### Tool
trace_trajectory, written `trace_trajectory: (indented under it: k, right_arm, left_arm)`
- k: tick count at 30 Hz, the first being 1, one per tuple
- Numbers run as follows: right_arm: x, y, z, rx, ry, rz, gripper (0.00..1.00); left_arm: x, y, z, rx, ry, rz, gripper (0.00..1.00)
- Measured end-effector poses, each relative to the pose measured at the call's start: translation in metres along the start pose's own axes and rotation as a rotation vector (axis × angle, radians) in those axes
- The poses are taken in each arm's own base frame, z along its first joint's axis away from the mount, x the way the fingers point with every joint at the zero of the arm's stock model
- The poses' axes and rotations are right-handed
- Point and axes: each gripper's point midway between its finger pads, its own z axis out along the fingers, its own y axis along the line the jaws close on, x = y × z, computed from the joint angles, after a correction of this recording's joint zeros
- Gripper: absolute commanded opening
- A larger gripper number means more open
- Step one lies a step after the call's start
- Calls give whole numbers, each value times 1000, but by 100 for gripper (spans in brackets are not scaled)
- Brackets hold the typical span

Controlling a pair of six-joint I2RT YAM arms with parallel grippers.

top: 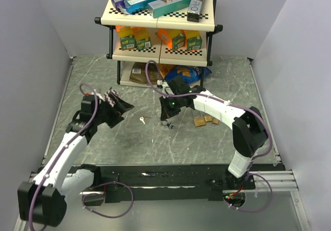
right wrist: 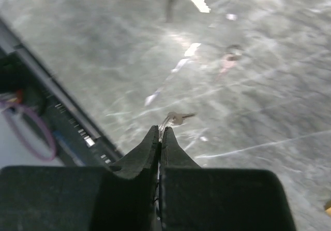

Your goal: Unlock with the key

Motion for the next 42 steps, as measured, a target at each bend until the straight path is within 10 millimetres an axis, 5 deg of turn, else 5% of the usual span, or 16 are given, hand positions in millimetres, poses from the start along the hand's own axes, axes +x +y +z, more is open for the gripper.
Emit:
trace_trajectory:
  k: [7,14,26,37,42]
  right_arm:
    - [-12,31,-29,-157,-36,-9,0]
    - [-39,46,-63,-247,-110,39,0]
    - [-59,62,-93,-275,-217,57,0]
    - [-67,62,-110,-235,-284,49,0]
    - [-71,66,-122,-233,-327,31,0]
  left_arm:
    - [24,-47,18,188,136,39,99]
    - [26,-107,-4,489,149,126,98]
    - [48,-108,10,342,309,-241,99]
    - [71,-117,22,308,398,-310,99]
    - [84,-125,21,307,442,-347,91]
